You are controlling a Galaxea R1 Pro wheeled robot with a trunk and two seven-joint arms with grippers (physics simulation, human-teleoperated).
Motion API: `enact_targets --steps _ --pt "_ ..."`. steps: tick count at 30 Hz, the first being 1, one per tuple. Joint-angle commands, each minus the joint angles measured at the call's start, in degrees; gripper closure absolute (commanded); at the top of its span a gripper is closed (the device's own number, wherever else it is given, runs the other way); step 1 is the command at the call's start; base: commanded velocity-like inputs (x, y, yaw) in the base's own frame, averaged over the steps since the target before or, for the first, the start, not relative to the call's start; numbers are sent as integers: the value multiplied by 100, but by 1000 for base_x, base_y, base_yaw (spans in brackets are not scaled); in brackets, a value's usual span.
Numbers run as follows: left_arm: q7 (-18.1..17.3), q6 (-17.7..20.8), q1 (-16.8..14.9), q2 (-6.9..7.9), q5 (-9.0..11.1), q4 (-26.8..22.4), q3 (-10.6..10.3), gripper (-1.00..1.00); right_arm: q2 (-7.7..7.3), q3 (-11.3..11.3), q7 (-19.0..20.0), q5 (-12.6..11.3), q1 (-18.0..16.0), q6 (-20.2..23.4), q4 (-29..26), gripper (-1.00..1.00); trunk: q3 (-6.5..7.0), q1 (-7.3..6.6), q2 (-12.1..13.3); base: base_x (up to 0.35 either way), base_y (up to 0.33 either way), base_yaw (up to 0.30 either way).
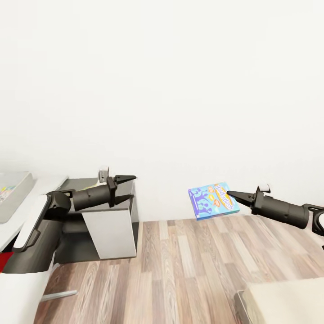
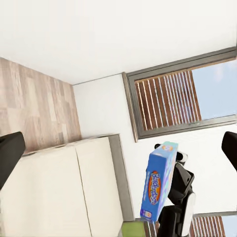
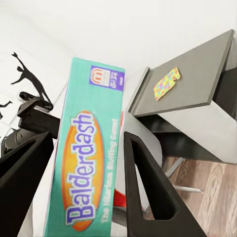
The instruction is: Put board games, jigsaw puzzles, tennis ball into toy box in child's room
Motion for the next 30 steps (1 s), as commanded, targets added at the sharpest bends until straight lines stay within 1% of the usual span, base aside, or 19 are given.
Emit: enact_targets --steps 1,7,18,30 --pt "59 -3 -8 1 58 -1 -4 -100 -2 -9 61 17 -5 23 -1 100 -11 7 -12 330 15 285" --pt "55 -2 -8 1 59 -2 -2 -100 -2 -21 64 19 -5 23 -1 100 -4 7 -12 333 64 261" --pt "48 4 32 9 60 -19 16 -100 -2 -23 68 16 -4 23 -1 100 3 7 -12 336 145 123" --pt "50 6 51 8 60 -49 17 -100 -2 -11 59 20 -4 23 -1 100 26 7 -12 317 143 256"
